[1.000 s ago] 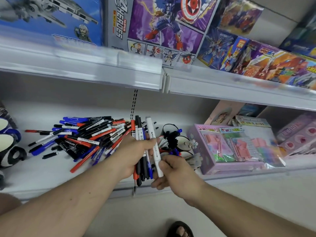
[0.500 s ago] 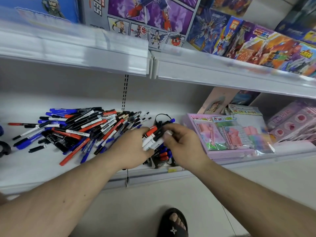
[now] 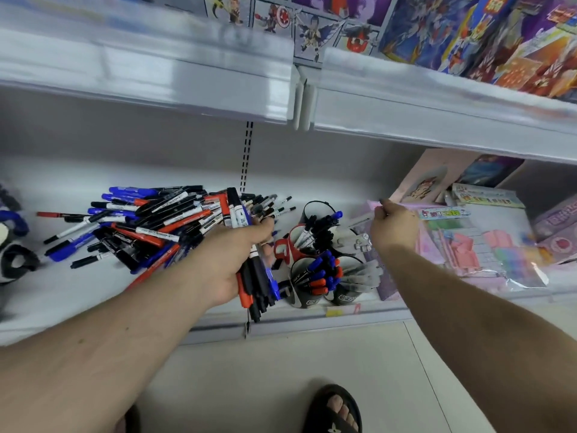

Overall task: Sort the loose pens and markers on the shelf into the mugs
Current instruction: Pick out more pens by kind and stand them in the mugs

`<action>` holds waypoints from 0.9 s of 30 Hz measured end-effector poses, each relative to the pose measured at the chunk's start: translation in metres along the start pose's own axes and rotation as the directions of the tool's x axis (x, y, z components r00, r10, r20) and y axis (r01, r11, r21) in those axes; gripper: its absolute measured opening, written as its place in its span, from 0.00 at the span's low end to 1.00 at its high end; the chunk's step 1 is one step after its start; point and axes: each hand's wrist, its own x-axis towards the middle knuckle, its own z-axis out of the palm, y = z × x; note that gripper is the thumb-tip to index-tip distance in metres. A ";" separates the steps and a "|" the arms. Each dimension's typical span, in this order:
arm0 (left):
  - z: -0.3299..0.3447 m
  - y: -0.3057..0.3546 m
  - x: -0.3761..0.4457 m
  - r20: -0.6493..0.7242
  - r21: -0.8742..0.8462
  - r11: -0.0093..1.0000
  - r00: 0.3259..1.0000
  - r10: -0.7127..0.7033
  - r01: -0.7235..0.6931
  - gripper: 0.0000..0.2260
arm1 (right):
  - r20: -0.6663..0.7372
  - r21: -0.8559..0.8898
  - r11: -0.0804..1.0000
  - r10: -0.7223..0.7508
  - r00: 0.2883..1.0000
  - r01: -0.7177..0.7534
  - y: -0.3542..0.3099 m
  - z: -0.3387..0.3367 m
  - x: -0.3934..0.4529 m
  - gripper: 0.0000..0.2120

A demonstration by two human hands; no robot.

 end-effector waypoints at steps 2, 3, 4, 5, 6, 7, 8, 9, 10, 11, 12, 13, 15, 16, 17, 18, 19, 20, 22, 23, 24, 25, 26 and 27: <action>-0.004 0.001 0.006 -0.009 0.046 0.999 1.000 -0.009 0.010 0.09 | 0.024 -0.046 0.999 -0.016 1.000 0.017 0.002 0.017 0.007 0.17; -0.007 0.000 0.008 -0.013 0.068 0.998 1.000 -0.015 0.016 0.10 | 0.054 -0.077 0.997 -0.026 0.998 0.030 0.004 0.025 0.009 0.16; -0.009 0.000 0.011 -0.017 0.084 0.996 1.000 -0.021 0.023 0.10 | 0.086 -0.109 0.993 -0.030 0.996 0.039 0.007 0.034 0.011 0.16; -0.012 -0.001 0.014 -0.024 0.093 0.995 0.999 -0.023 0.025 0.10 | 0.119 -0.144 0.988 -0.031 0.992 0.048 0.009 0.041 0.012 0.15; -0.013 -0.001 0.017 -0.032 0.096 0.995 0.999 -0.025 0.028 0.10 | 0.145 -0.179 0.982 -0.031 0.989 0.057 0.013 0.049 0.013 0.15; -0.015 -0.002 0.019 -0.039 0.094 0.995 0.999 -0.028 0.032 0.10 | 0.167 -0.223 0.973 -0.029 0.986 0.066 0.015 0.055 0.015 0.15; -0.015 -0.002 0.022 -0.044 0.090 0.995 0.998 -0.034 0.038 0.10 | 0.191 -0.280 0.957 -0.023 0.981 0.077 0.020 0.062 0.016 0.14; -0.016 -0.003 0.024 -0.044 0.086 0.995 0.998 -0.041 0.044 0.10 | 0.226 -0.348 0.933 -0.011 0.974 0.092 0.022 0.068 0.016 0.14; -0.015 -0.003 0.025 -0.038 0.086 0.995 0.998 -0.048 0.052 0.10 | 0.259 -0.413 0.904 0.001 0.966 0.110 0.025 0.073 0.017 0.13; -0.015 -0.003 0.026 -0.024 0.089 0.994 0.998 -0.056 0.058 0.10 | 0.288 -0.460 0.880 0.021 0.957 0.119 0.028 0.077 0.016 0.12; -0.015 -0.003 0.026 -0.007 0.094 0.994 0.998 -0.062 0.062 0.09 | 0.314 -0.481 0.869 0.045 0.948 0.119 0.030 0.081 0.016 0.12; -0.014 -0.003 0.027 0.013 0.093 0.994 0.998 -0.065 0.063 0.09 | 0.338 -0.497 0.860 0.072 0.939 0.113 0.031 0.083 0.016 0.12; -0.015 -0.003 0.025 0.058 0.092 0.994 0.996 -0.068 0.062 0.10 | 0.381 -0.521 0.848 0.130 0.915 0.097 0.034 0.085 0.019 0.18; -0.015 -0.003 0.023 0.084 0.100 0.993 0.994 -0.067 0.059 0.08 | 0.406 -0.529 0.845 0.168 0.898 0.081 0.034 0.083 0.020 0.22; -0.016 -0.003 0.021 0.113 0.110 0.992 0.991 -0.066 0.054 0.07 | 0.440 -0.536 0.841 0.198 0.876 0.079 0.033 0.079 0.019 0.25; -0.016 -0.002 0.019 0.145 0.113 0.992 0.987 -0.065 0.049 0.07 | 0.478 -0.537 0.838 0.201 0.855 0.103 0.031 0.074 0.019 0.27; -0.015 -0.001 0.015 0.174 0.103 0.994 0.983 -0.064 0.046 0.06 | 0.511 -0.528 0.838 0.186 0.839 0.136 0.024 0.064 0.016 0.27; -0.015 0.000 0.012 0.198 0.082 0.996 0.978 -0.060 0.045 0.05 | 0.527 -0.496 0.852 0.142 0.838 0.168 0.018 0.058 0.013 0.28; -0.014 0.003 0.005 0.234 0.041 0.998 0.971 -0.059 0.050 0.06 | 0.500 -0.362 0.913 0.021 0.866 0.187 -0.005 0.039 0.001 0.28; -0.013 0.005 0.001 0.249 0.024 0.998 0.967 -0.056 0.051 0.07 | 0.479 -0.263 0.949 -0.029 0.877 0.175 -0.020 0.028 -0.010 0.25; -0.012 0.006 -0.003 0.264 0.008 0.999 0.963 -0.050 0.049 0.07 | 0.471 -0.150 0.974 -0.078 0.879 0.167 -0.035 0.018 -0.024 0.20; -0.011 0.008 -0.008 0.278 -0.010 0.999 0.960 -0.044 0.049 0.08 | 0.483 -0.047 0.989 -0.103 0.870 0.143 -0.051 0.006 -0.041 0.17; -0.010 0.009 -0.013 0.287 -0.027 0.998 0.957 -0.042 0.052 0.09 | 0.505 0.064 0.994 -0.112 0.856 0.092 -0.065 -0.004 -0.059 0.16; -0.009 0.011 -0.017 0.290 -0.045 0.997 0.956 -0.042 0.057 0.10 | 0.532 0.167 0.986 -0.101 0.841 0.013 -0.079 -0.016 -0.079 0.16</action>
